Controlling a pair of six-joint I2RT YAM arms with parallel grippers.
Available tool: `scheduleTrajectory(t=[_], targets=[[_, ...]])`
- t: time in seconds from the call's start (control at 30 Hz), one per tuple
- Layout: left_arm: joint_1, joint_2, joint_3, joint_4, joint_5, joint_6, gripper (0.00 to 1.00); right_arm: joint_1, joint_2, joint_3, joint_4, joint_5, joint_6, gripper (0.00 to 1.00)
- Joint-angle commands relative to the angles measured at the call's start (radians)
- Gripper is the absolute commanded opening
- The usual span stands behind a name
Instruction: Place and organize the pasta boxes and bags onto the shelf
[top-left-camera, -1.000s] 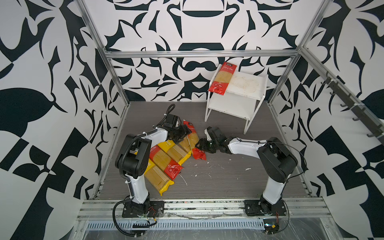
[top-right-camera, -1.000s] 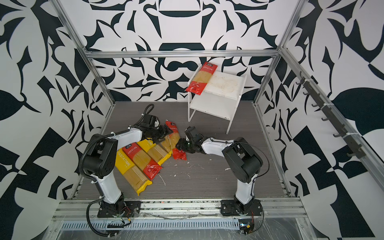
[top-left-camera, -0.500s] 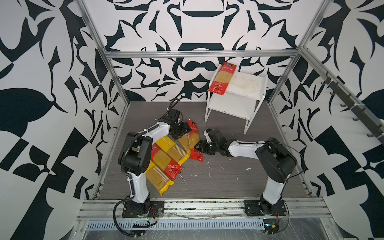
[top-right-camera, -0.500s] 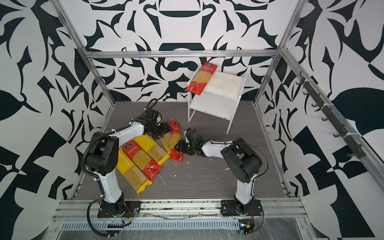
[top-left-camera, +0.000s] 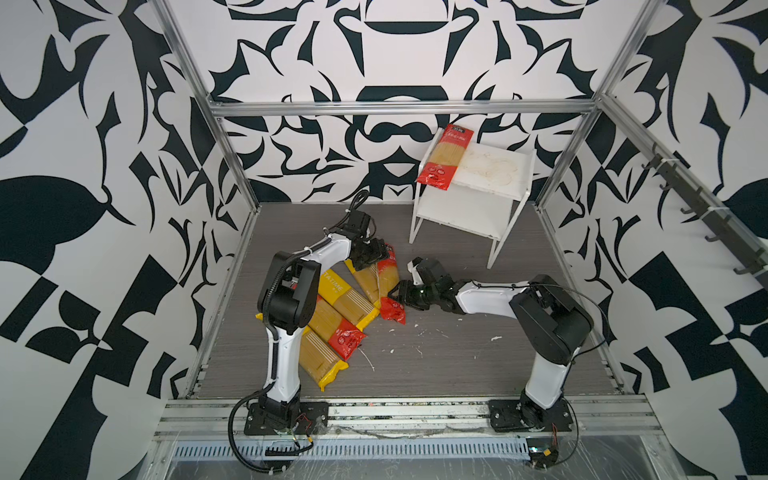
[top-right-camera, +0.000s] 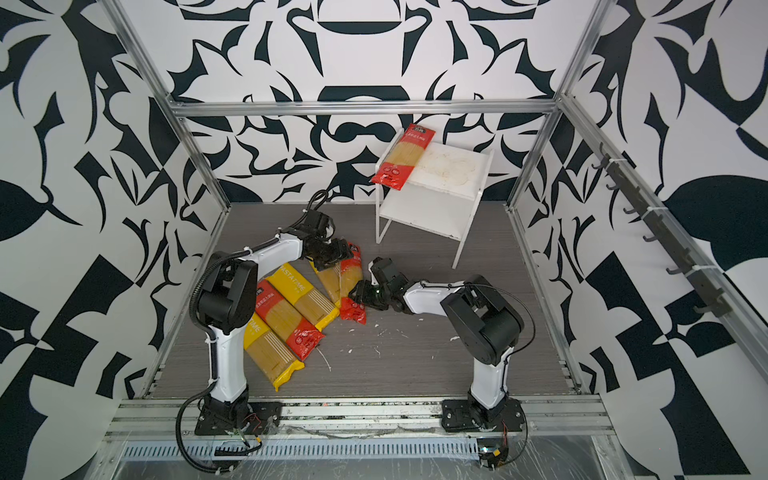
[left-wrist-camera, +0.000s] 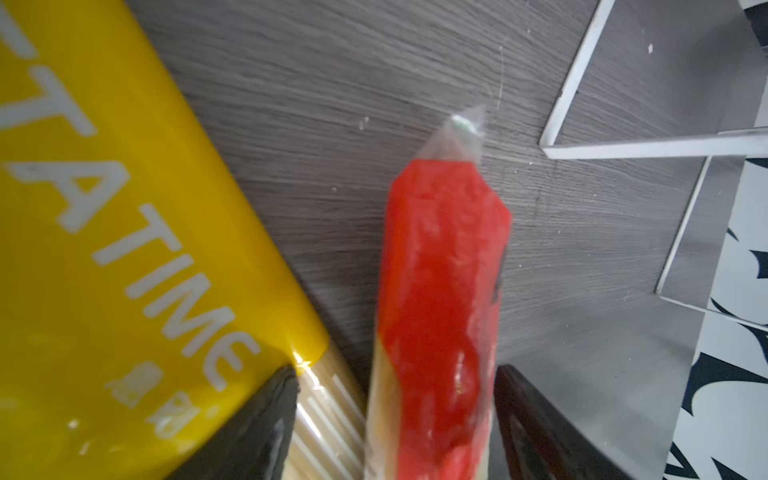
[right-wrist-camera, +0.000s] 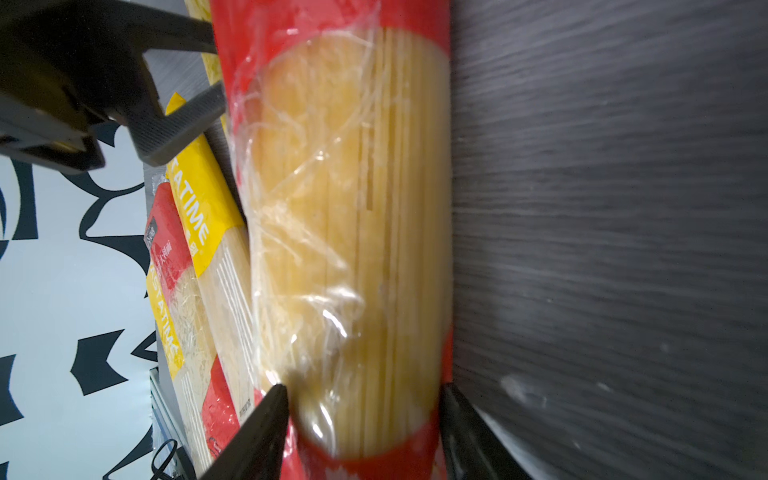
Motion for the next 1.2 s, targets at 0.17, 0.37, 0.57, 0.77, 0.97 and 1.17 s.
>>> scheduleTrajectory(t=[0.17,0.37,0.57,0.77,0.97,1.17], targets=[[-0.074,0.078,0.002,-0.045,0.036,-0.013,0.71,0.013,0.010,-0.012,0.033,-0.045,0.006,0.58],[-0.072,0.041,-0.051,-0.047,0.051,0.010,0.41,0.013,-0.001,-0.014,0.033,-0.055,-0.002,0.58],[-0.054,-0.081,-0.089,-0.007,0.112,0.031,0.25,0.002,-0.113,-0.046,0.020,-0.106,-0.061,0.62],[-0.052,-0.185,-0.134,0.075,0.254,0.017,0.15,-0.033,-0.281,-0.126,0.013,-0.194,-0.083,0.66],[-0.036,-0.366,-0.248,0.247,0.412,-0.092,0.15,-0.121,-0.531,-0.249,-0.057,-0.232,-0.112,0.68],[-0.042,-0.480,-0.336,0.544,0.488,-0.326,0.18,-0.202,-0.698,-0.342,0.055,-0.312,-0.017,0.75]])
